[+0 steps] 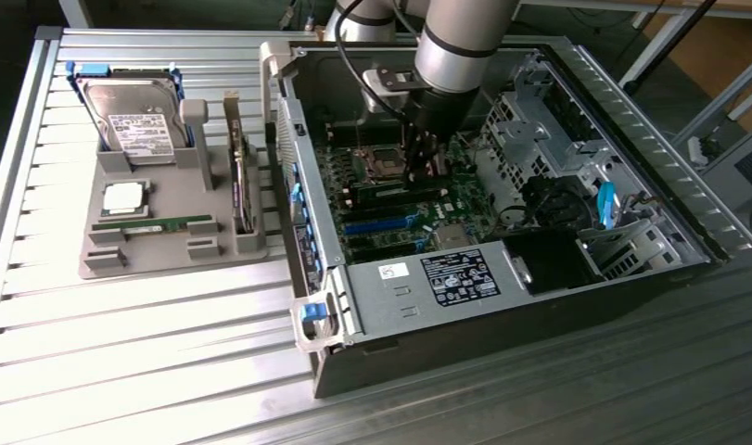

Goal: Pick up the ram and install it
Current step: 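Insert the ram into the slot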

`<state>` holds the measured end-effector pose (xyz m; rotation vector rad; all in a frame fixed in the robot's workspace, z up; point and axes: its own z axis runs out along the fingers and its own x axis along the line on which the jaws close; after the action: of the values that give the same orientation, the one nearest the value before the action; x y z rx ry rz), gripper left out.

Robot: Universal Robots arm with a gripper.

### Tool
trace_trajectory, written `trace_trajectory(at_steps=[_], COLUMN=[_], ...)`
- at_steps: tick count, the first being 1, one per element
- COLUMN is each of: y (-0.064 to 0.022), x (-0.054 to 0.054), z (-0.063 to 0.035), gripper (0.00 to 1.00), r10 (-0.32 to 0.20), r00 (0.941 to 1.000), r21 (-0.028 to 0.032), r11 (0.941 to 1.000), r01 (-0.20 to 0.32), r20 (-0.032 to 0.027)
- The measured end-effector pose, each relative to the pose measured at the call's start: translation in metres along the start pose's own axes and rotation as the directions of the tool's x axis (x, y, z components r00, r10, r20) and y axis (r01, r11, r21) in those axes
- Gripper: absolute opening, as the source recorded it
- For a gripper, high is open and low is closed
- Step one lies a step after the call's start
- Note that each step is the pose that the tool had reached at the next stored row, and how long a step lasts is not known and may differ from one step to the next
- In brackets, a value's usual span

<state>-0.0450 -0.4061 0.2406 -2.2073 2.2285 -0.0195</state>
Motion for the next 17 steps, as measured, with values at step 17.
trace_trajectory(at_steps=[17], y=[0.0057], x=[0.0018], z=[0.0017], gripper=[0.11], r10=[0.0], r00=[1.0], r21=[0.0], r11=[1.0], r01=[0.0], r20=[-0.0001])
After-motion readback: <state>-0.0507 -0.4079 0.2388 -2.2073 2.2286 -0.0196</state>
